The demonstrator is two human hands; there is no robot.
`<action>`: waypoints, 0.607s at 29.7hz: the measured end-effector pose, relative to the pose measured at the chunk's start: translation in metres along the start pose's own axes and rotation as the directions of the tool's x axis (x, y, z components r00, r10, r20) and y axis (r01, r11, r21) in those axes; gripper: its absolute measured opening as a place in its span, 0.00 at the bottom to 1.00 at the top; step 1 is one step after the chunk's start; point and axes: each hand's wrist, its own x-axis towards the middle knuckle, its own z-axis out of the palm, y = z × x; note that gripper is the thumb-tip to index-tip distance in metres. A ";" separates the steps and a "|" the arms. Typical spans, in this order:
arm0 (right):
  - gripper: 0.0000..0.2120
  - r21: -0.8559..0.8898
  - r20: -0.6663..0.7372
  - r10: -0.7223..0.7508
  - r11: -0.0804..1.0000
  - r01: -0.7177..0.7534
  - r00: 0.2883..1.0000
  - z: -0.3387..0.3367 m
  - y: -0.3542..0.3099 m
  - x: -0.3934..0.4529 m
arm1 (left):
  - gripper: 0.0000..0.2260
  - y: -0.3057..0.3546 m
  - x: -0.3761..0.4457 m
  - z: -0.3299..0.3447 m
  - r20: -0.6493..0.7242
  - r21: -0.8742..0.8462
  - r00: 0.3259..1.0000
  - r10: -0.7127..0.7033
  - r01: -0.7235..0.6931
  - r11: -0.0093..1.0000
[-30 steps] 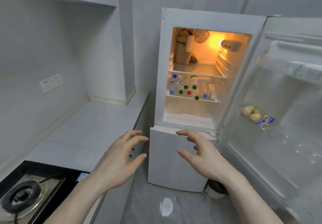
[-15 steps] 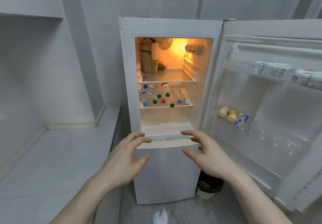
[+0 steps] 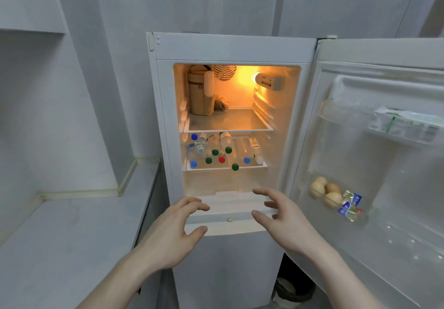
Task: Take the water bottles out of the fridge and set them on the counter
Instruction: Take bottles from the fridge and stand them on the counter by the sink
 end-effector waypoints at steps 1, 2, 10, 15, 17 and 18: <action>0.21 0.012 0.012 0.001 1.000 -0.001 1.000 0.001 0.009 0.019 | 0.16 -0.004 0.019 0.004 0.006 0.004 1.000 -0.017 0.017 1.000; 0.21 0.015 0.016 0.001 1.000 -0.001 1.000 0.002 0.014 0.031 | 0.16 -0.008 0.032 0.006 0.011 0.013 1.000 -0.027 0.027 1.000; 0.22 0.036 0.070 -0.016 0.999 0.014 0.997 0.002 0.047 0.129 | 0.16 -0.029 0.145 0.036 0.006 -0.029 0.995 -0.095 0.095 0.995; 0.24 0.050 0.105 -0.002 0.999 -0.003 0.994 0.005 0.058 0.190 | 0.16 -0.043 0.194 0.054 0.028 -0.076 0.984 -0.177 0.179 0.981; 0.24 0.077 0.133 0.015 0.997 -0.026 0.991 0.012 0.063 0.218 | 0.17 -0.055 0.215 0.060 0.022 -0.096 0.974 -0.227 0.228 0.969; 0.24 0.087 0.136 0.029 0.995 -0.041 0.990 0.015 0.063 0.227 | 0.17 -0.058 0.220 0.061 0.022 -0.108 0.968 -0.251 0.252 0.962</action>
